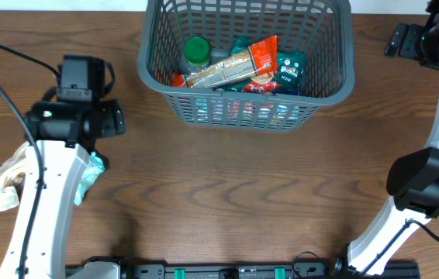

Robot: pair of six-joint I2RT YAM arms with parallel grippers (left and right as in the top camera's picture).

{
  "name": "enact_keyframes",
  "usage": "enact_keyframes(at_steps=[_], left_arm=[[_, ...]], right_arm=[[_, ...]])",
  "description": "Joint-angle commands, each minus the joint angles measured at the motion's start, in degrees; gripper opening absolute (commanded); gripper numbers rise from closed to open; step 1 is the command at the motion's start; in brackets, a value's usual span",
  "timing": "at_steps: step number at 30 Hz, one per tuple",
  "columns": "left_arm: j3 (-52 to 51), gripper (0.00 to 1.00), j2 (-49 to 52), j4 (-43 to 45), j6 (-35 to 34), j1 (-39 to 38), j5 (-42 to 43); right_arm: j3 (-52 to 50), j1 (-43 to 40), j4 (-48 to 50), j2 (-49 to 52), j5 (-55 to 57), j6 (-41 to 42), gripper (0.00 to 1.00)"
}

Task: Pack container
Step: 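Release the spaghetti into the basket and move the left gripper to the wipes pouch, then grasp the mint-green wipes pouch with the left gripper and lift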

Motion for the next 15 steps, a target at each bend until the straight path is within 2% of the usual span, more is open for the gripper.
enact_keyframes(at_steps=[1,5,7,11,15], left_arm=[[-5.27,0.98,0.02,3.02,9.14,0.20,-0.70],[-9.25,0.99,0.15,5.92,27.82,1.07,3.17],[-10.14,0.99,0.52,6.82,29.55,3.21,4.37],[-11.10,0.98,1.62,6.95,31.65,9.09,13.44],[-13.53,0.99,3.37,7.13,34.80,14.86,18.08]], right_arm=[[-0.07,-0.28,0.39,0.02,-0.24,-0.81,0.99],[-0.07,-0.31,0.48,0.02,-0.24,-0.81,0.99],[-0.07,-0.28,0.46,0.02,-0.24,-0.81,0.99],[-0.07,-0.31,0.46,0.02,-0.22,-0.81,0.99],[-0.07,-0.28,0.48,0.02,-0.22,-0.79,0.99]])
